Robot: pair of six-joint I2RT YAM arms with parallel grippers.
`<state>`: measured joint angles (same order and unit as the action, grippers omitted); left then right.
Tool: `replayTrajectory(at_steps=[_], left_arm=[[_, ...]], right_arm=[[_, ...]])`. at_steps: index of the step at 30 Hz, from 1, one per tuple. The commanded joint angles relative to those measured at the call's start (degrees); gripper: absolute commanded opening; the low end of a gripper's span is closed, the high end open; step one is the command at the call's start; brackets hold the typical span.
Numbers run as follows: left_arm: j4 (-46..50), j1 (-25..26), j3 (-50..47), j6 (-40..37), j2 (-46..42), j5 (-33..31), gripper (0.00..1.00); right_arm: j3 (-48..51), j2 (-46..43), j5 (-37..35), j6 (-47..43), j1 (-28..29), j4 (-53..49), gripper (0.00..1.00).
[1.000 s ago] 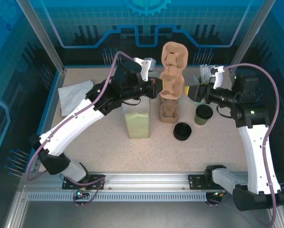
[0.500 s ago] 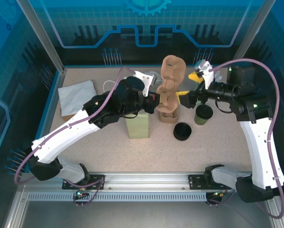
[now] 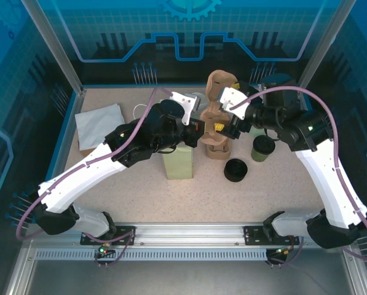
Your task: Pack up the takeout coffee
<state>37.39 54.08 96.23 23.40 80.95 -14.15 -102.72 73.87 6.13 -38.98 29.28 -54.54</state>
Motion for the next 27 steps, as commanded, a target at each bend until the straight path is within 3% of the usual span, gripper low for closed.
replayTrajectory(at_steps=[1,12,16,27], left_arm=[[-1.62,0.41,-0.70,-1.33,-1.24,-0.29,0.00],[-1.88,0.43,-0.78,-1.25,-1.41,-0.53,0.00],[-2.07,0.37,-0.78,-1.24,-1.27,-0.51,0.00],[-1.52,0.41,-0.37,-1.25,-0.75,-0.53,0.02]], right_arm=[[-2.84,1.73,-5.78,-4.16,1.79,-1.38,0.96],[-4.37,5.89,-6.97,-4.38,3.60,-2.91,0.79],[-4.85,6.72,-6.97,-3.87,3.90,-3.37,0.66],[-5.39,7.36,-7.58,-3.25,3.91,-3.90,0.50]])
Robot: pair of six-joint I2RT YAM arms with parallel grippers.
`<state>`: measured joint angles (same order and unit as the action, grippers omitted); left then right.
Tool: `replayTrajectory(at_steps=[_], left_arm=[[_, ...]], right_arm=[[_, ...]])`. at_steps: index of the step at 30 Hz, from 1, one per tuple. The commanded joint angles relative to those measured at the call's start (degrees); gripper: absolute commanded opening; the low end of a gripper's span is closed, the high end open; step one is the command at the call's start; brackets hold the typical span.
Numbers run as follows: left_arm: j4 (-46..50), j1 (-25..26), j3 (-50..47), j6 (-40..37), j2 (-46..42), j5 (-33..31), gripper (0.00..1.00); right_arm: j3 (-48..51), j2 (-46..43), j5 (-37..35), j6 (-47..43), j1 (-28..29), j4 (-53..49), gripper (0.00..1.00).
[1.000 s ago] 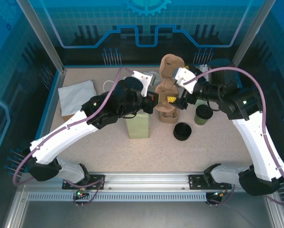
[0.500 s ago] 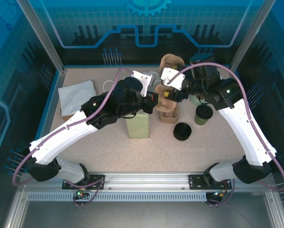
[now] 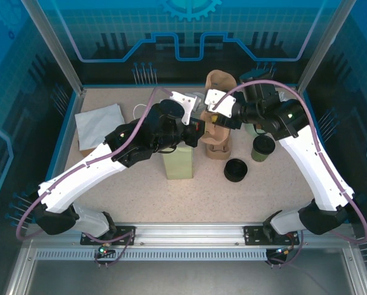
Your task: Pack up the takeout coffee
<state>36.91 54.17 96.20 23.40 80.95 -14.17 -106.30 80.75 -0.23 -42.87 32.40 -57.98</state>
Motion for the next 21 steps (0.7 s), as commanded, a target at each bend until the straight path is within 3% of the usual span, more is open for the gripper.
replayTrajectory(at_steps=[1,3,8,15,17,21], left_arm=[[-0.93,0.33,-0.24,-1.25,-0.71,-0.44,0.03],[-0.62,0.32,0.10,-1.32,-0.52,-0.41,0.06],[0.44,0.32,0.51,-1.67,-0.69,-0.83,0.24],[3.11,0.00,-0.28,-2.83,-4.80,-2.74,0.39],[4.80,-1.26,-1.21,-2.70,-7.04,-1.94,0.50],[10.33,-7.80,-3.64,1.64,-11.74,0.45,0.57]], right_arm=[[-1.94,0.55,-1.18,0.68,0.81,-0.64,0.50],[-2.02,0.64,-1.09,0.68,0.81,-0.83,0.50],[-2.05,0.77,-1.53,0.77,0.77,-1.00,0.50],[-1.64,0.72,-1.53,0.79,0.21,-0.99,0.49],[-1.80,0.72,-1.19,0.92,0.05,-0.68,0.49],[-2.42,0.90,0.10,1.06,-0.07,0.18,0.49]])
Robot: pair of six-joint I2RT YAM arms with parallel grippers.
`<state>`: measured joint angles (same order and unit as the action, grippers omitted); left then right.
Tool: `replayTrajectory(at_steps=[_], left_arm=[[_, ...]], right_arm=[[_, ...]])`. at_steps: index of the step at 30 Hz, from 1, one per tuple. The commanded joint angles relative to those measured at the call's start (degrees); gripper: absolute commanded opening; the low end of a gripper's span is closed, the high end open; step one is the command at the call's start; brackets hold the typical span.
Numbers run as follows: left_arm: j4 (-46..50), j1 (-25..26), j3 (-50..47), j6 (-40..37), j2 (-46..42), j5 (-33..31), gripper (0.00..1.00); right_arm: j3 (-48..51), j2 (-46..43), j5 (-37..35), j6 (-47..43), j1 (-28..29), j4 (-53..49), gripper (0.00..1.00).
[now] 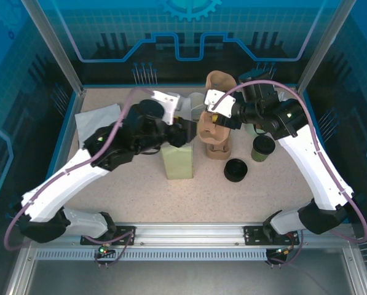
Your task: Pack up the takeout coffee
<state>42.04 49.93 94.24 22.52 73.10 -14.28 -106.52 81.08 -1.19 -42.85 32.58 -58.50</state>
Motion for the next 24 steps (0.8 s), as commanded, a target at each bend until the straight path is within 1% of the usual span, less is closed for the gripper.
replayTrajectory(at_steps=[1,6,9,10,12,14,17,21,24], left_arm=[[5.96,-5.70,-2.85,3.68,-5.60,1.39,0.58],[8.55,-15.84,-8.85,8.15,-13.44,5.45,0.65],[8.68,-22.52,-13.43,10.74,-16.54,12.50,0.71],[7.96,-24.97,-15.36,11.92,-17.21,16.19,0.73],[5.11,-27.74,-19.38,14.58,-18.11,21.74,0.73],[-0.02,-28.71,-23.80,16.97,-18.51,26.57,0.75],[-7.27,-28.75,-28.42,20.35,-17.95,30.64,0.77],[-10.01,-28.75,-30.23,21.89,-15.54,30.95,0.77],[-10.89,-28.75,-30.60,21.80,-13.62,29.49,0.76]], right_arm=[[-2.50,0.70,1.46,1.10,-0.28,0.99,0.49],[-4.60,1.86,4.88,2.08,0.24,2.69,0.49],[-5.92,2.88,7.24,3.96,0.66,5.22,0.50],[-6.65,3.27,8.53,4.92,0.69,5.97,0.50],[-7.52,4.14,11.47,7.29,0.86,7.50,0.50],[-8.09,5.10,15.02,10.12,1.06,9.51,0.50],[-8.18,6.47,19.45,15.49,1.35,12.53,0.50],[-7.68,8.24,25.34,23.71,1.44,15.51,0.50],[-7.83,10.11,28.59,28.89,1.39,15.96,0.50]])
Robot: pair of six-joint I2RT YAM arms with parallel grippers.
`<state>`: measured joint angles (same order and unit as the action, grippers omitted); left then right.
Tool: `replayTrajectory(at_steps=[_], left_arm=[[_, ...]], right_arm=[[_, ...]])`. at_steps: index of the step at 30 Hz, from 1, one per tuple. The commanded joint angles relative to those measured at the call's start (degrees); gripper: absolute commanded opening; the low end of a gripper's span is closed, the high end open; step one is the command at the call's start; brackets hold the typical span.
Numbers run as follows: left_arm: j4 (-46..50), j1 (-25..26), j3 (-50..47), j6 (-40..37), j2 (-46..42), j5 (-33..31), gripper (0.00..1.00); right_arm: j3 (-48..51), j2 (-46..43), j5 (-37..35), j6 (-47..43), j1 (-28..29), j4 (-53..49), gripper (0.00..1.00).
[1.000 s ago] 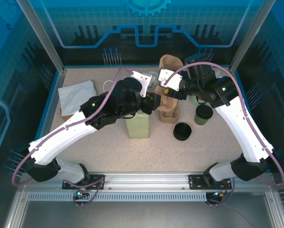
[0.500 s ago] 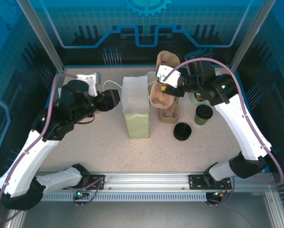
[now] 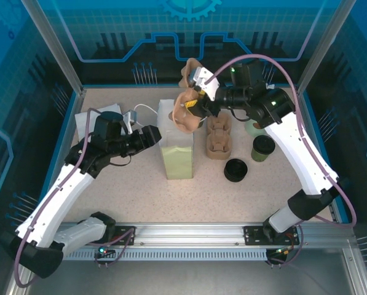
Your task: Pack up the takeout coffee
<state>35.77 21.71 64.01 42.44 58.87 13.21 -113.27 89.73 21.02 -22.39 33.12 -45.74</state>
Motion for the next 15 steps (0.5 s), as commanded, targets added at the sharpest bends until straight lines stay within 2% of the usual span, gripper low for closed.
replayTrajectory(at_steps=[1,8,15], left_arm=[[-5.02,-0.57,-0.46,1.78,1.24,1.48,0.75],[-6.24,-0.57,-0.08,1.66,6.24,-0.44,0.63],[-6.55,-0.54,-0.89,0.90,6.70,-1.41,0.49]], right_arm=[[-1.25,2.15,7.42,10.35,0.89,3.17,0.50],[-2.27,7.20,14.64,19.22,0.85,1.51,0.48],[-6.34,12.51,19.14,20.35,0.84,-5.30,0.48]])
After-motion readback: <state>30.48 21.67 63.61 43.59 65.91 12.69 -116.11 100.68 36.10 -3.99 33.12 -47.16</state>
